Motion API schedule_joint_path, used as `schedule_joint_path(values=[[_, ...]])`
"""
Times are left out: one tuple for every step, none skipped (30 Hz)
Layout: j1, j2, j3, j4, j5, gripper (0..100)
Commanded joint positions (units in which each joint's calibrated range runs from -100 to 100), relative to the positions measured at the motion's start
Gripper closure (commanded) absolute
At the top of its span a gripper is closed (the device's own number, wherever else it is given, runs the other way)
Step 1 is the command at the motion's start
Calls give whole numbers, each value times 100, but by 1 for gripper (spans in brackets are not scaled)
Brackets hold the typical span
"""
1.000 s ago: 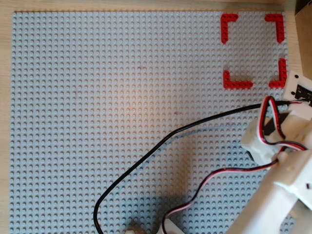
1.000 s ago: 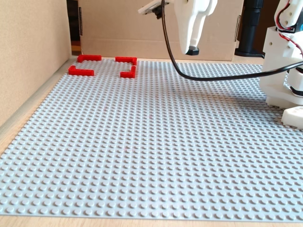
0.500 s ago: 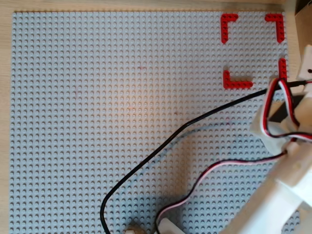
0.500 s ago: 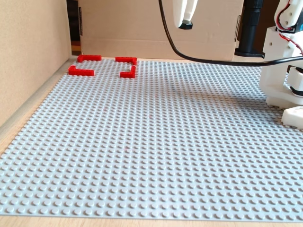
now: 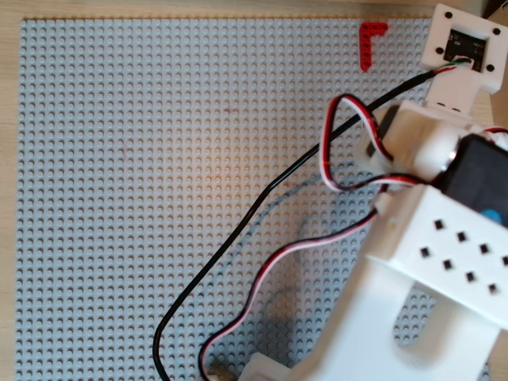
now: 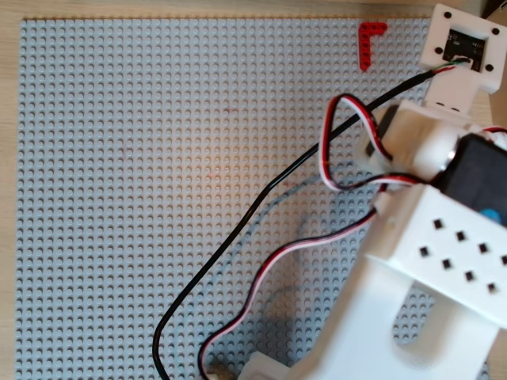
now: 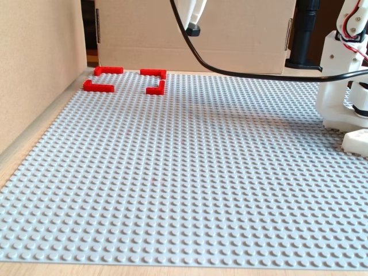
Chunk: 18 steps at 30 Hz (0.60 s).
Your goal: Grab the Lego and store it in red box
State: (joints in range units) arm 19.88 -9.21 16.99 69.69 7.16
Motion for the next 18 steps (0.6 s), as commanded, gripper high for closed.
schedule_joint_path(values=[[-27,-121,546,-995,-69,89],[-20,-121,682,-1250,-137,89],[-20,-121,801,-1495,-179,89],[-20,-121,901,-1706,-205,89],[-42,-121,1001,-1890,-231,89],[-87,-121,1101,-2048,-241,89],[-124,-121,1201,-2197,-283,89],[-176,-121,1255,-2311,-309,89],[-243,-113,1328,-2469,-325,89],[-295,-113,1382,-2592,-325,89],[-340,-113,1419,-2697,-325,89],[-399,-79,1428,-2811,-325,89],[-444,-36,1410,-2899,-325,89],[-489,-19,1401,-2986,-325,89],[-526,-11,1410,-3100,-325,89],[-563,-11,1419,-3197,-325,89],[-585,-11,1419,-3276,-325,89],[-593,32,1401,-3381,-325,89]])
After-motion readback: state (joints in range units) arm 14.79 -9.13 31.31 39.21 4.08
